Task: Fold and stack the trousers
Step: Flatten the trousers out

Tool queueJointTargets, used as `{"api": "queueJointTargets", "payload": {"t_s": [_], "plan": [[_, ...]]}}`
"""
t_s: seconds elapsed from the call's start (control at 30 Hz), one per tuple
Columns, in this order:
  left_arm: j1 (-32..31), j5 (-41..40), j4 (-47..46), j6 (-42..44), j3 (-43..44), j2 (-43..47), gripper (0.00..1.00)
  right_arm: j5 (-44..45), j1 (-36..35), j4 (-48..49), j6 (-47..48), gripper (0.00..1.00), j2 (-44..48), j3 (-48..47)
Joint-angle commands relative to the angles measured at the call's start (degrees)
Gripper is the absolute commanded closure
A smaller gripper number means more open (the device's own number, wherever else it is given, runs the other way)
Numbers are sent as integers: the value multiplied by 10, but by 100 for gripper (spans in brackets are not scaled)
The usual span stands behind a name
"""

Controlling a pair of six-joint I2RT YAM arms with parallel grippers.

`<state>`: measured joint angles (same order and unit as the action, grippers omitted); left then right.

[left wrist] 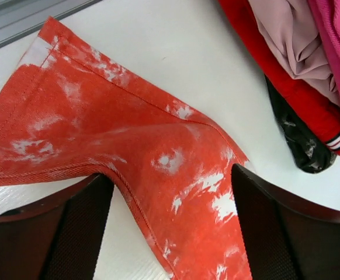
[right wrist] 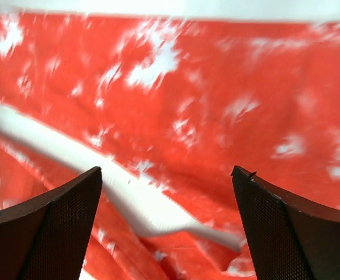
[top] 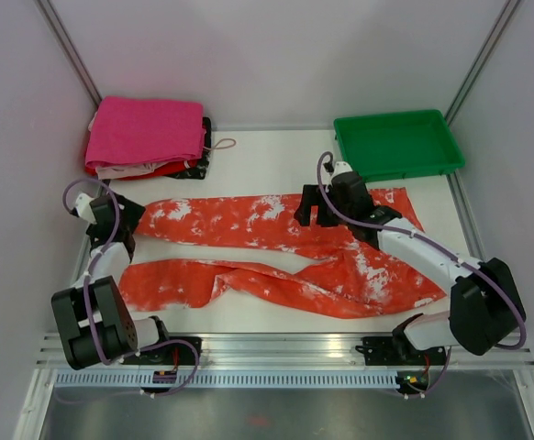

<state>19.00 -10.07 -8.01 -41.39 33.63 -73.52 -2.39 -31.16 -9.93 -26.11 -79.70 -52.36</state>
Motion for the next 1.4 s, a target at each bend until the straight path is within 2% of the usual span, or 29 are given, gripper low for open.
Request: {"api": "queueJointTargets", "payload": {"t_s": [0.0, 0.17, 0.23, 0.27, 0.3, 0.33, 0.37, 0.4, 0.43, 0.5, 0.53, 0.57, 0.67, 0.73, 0.8, 0.93, 1.13, 1.37], "plan": [[3, 12, 118, 14, 71, 37, 10, 71, 43, -68, -3, 2, 3, -35], [2, -1, 204, 16, 88, 138, 8, 52, 136, -85, -17, 2, 2, -18], [2, 8, 199, 17, 80, 167, 8, 47, 163, -78, -25, 2, 1, -4], [2, 38, 187, 22, 77, 168, 9, 45, 189, -67, -27, 3, 1, 11], [3, 59, 173, 31, 68, 164, 15, 41, 200, -60, -30, 5, 1, 19], [2, 76, 169, 32, 70, 140, 19, 37, 210, -53, -33, 11, 1, 24], [2, 105, 173, 32, 75, 124, 23, 37, 225, -41, -33, 22, 1, 34], [2, 125, 179, 31, 87, 107, 29, 41, 232, -37, -34, 25, -1, 38], [2, 132, 180, 25, 92, 88, 32, 42, 238, -33, -36, 42, -4, 40], [3, 122, 179, -1, 97, 36, 47, 60, 251, -25, -35, 74, -13, 44], [3, 115, 179, -6, 101, 20, 51, 70, 254, -21, -33, 93, -17, 45], [3, 101, 183, -20, 108, -6, 60, 77, 259, -10, -30, 99, -20, 51], [12, 63, 196, -45, 127, -46, 71, 105, 277, 2, -26, 100, -41, 52], [17, 58, 203, -50, 137, -61, 71, 108, 288, 5, -26, 100, -62, 50], [20, 50, 212, -55, 149, -80, 80, 120, 301, 12, -28, 100, -84, 49], [40, 46, 223, -48, 154, -95, 87, 119, 334, 17, -33, 100, -128, 38], [76, 80, 211, -33, 143, -96, 87, 104, 384, 44, -37, 100, -166, 45], [103, 75, 208, -26, 140, -115, 77, 87, 440, 76, -48, 100, -181, 67]]}}
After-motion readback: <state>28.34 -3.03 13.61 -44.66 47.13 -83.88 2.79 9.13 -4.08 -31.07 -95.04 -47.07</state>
